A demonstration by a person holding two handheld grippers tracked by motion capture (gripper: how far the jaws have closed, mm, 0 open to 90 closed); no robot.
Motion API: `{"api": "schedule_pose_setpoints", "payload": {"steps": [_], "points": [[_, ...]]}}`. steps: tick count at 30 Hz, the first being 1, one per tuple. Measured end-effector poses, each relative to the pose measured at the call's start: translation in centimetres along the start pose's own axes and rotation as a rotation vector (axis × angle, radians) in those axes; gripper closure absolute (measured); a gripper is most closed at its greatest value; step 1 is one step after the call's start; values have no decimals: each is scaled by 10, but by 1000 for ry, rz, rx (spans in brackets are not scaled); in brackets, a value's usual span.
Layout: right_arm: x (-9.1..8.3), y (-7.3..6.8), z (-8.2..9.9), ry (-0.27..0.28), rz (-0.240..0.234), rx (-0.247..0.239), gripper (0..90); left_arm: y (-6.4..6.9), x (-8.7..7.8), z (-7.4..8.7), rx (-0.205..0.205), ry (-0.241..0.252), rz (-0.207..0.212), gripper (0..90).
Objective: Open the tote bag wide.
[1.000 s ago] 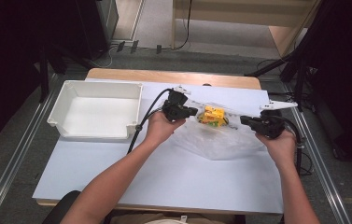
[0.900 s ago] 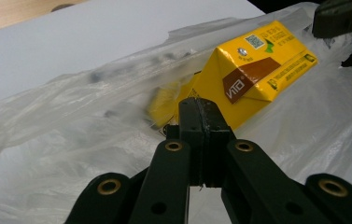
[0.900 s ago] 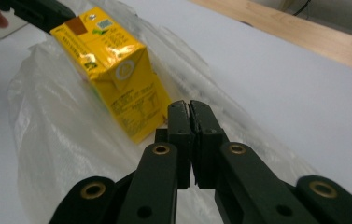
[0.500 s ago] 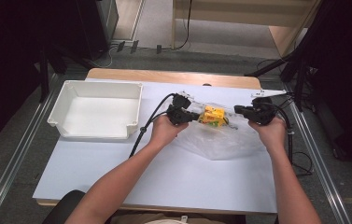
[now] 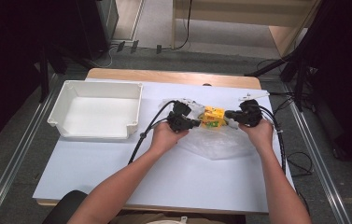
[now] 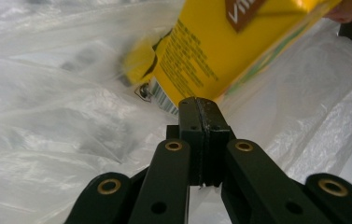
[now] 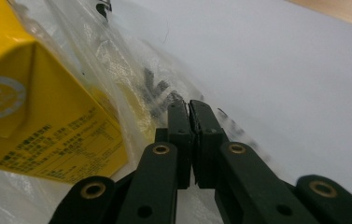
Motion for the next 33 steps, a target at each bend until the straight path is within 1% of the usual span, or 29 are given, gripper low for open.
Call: {"api": "schedule_pose_setpoints", "payload": {"steps": [2, 5, 8, 9, 12, 17, 18, 21, 22, 24, 28, 31, 33], "points": [[3, -2, 1, -6, -8, 4, 889, 1, 2, 3, -6, -4, 9, 900], [1, -5, 0, 12, -32, 5, 890, 1, 5, 8, -8, -15, 8, 900], [-2, -9, -1, 12, -31, -27, 889, 0, 8, 12, -6, -25, 11, 900], [-3, -11, 0, 10, -39, -26, 889, 0, 8, 13, -11, -14, 16, 900], [-1, -13, 3, -1, -54, -36, 889, -1, 9, 17, -21, -10, 23, 900], [9, -10, 11, -31, -62, -26, 890, 1, 12, 25, -6, -28, 15, 900], [11, -10, 12, -40, -59, -21, 890, 1, 13, 26, -7, -30, 13, 900], [17, -11, 14, -59, -53, -30, 890, 2, 15, 30, -6, -26, 15, 900], [19, -11, 15, -64, -55, -35, 890, 2, 16, 31, -2, -32, 13, 900], [22, -12, 15, -67, -49, -35, 890, 2, 16, 34, -14, -40, 23, 900], [26, -11, 14, -63, -36, -40, 890, 5, 16, 38, -9, -47, 33, 900], [28, -9, 13, -58, -21, -48, 888, 8, 14, 40, 9, -66, 32, 900], [29, -7, 12, -52, -9, -34, 888, 9, 13, 42, 17, -70, 33, 900]]}}
Point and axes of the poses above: each handheld gripper's, and its own axes: x roughly forward along the jaws, z roughly out of its underside, y roughly to its right, the point moved 4 cm from there along x, roughly forward along the jaws, and after that the axes turned 9 degrees about -x, right-handed, at the moved point
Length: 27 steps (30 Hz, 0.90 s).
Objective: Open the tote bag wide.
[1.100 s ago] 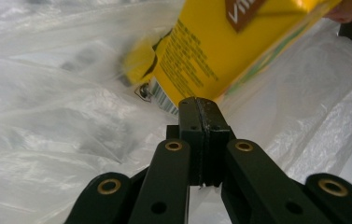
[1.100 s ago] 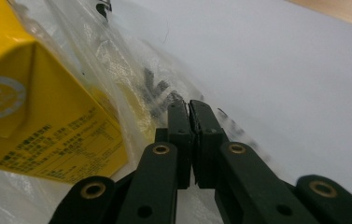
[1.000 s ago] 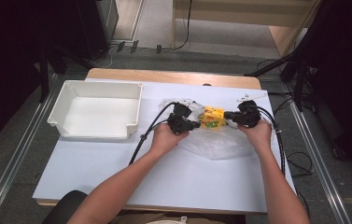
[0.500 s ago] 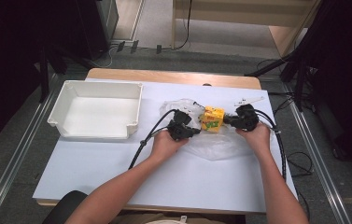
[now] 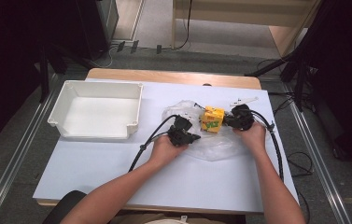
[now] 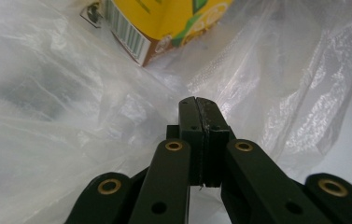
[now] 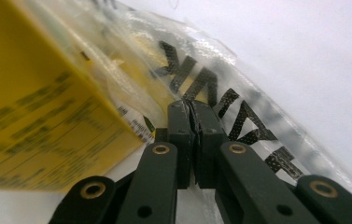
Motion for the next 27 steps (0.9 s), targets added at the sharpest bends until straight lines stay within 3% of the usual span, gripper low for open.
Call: {"api": "schedule_pose_setpoints", "payload": {"steps": [8, 14, 23, 27], "points": [[6, 8, -4, 25, 38, 31, 892, 7, -6, 12, 25, -13, 0, 900], [13, 15, -12, 8, 47, 54, 892, 14, -10, 22, 46, -18, 11, 900], [26, 27, -23, 49, 68, 107, 898, 15, -16, 30, 54, -28, 22, 900], [31, 32, -28, 43, 75, 122, 900, 15, -19, 33, 68, -31, 23, 900]]}}
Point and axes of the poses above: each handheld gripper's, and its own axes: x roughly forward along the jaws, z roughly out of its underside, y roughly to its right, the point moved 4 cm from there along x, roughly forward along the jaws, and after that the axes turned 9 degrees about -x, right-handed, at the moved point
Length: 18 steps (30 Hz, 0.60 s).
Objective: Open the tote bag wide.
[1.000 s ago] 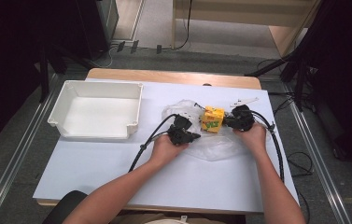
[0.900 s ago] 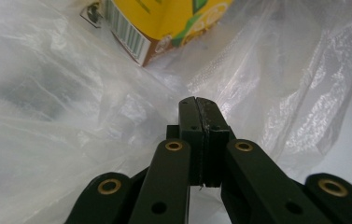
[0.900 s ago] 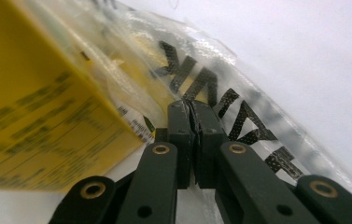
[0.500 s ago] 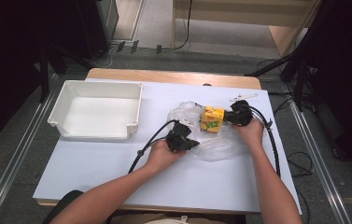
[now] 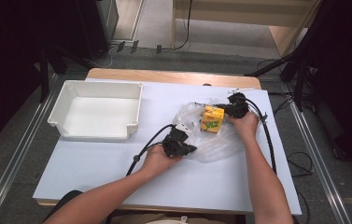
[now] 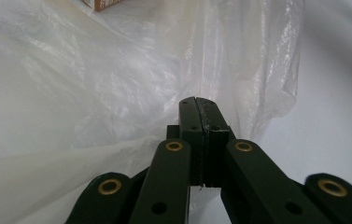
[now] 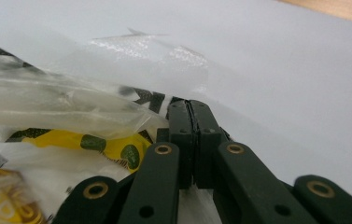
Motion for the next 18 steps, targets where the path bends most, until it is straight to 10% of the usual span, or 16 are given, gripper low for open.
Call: {"api": "schedule_pose_setpoints", "payload": {"steps": [8, 18], "points": [[7, 1, -8, -10, 59, -9, 900, -8, -4, -2, -6, 18, 1, 900], [-18, -10, -20, 22, -2, -15, 900, -13, -12, -10, -36, 65, 4, 900]]}}
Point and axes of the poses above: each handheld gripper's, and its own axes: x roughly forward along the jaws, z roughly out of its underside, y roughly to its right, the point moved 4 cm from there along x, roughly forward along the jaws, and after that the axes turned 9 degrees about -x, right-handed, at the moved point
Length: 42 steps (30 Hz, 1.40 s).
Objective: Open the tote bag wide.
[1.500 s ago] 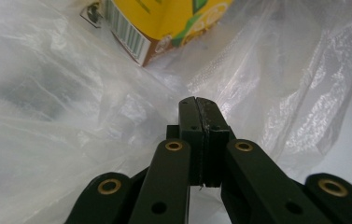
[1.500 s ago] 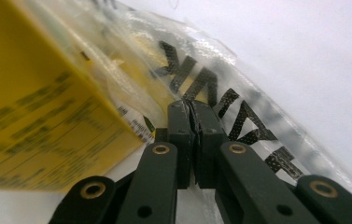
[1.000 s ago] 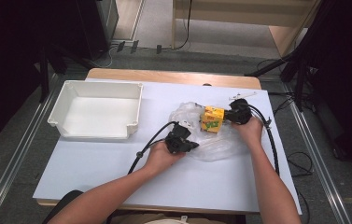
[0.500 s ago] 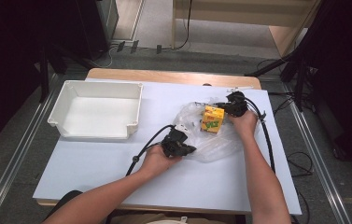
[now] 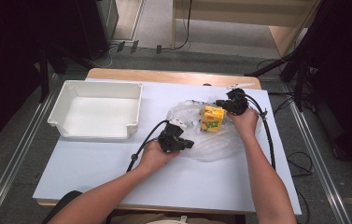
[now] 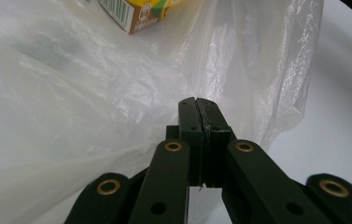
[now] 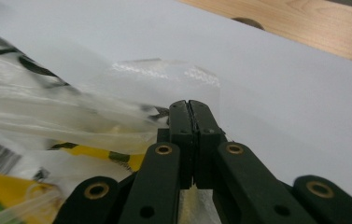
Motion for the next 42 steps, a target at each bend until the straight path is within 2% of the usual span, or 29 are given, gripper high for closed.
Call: {"api": "schedule_pose_setpoints", "payload": {"steps": [1, 2, 3, 6, 11, 20, 24, 32, 34, 36, 39, 42], "points": [[-4, -1, -1, 3, -3, -2, 900, 1, -1, -2, -3, -8, 0, 900], [-8, -2, -2, 3, -4, -8, 900, 2, -1, -4, 10, -22, -11, 900], [-12, -3, -4, 7, -8, -11, 900, 3, -3, -6, 30, -15, -23, 900], [-25, -5, -6, 29, -13, -17, 900, 5, -10, -14, 21, 18, -8, 900], [-45, -10, -3, 57, -21, -6, 898, 4, -21, -25, 7, 44, -1, 900], [-79, -24, 1, 83, -31, -42, 900, 10, -37, -50, 33, 67, -9, 900], [-90, -27, 7, 76, -36, -51, 900, 8, -43, -64, 40, 77, -22, 900], [-99, -35, 27, 67, -55, -45, 899, -4, -44, -89, 2, 92, -17, 900], [-99, -37, 32, 65, -62, -38, 899, -6, -42, -95, -1, 86, -29, 900], [-98, -39, 36, 60, -65, -38, 898, -8, -39, -101, 1, 103, -37, 900], [-96, -41, 41, 48, -65, -49, 898, -13, -31, -108, -2, 89, -57, 897], [-92, -41, 48, 29, -70, -35, 898, -19, -23, -112, -25, 108, -66, 897]]}}
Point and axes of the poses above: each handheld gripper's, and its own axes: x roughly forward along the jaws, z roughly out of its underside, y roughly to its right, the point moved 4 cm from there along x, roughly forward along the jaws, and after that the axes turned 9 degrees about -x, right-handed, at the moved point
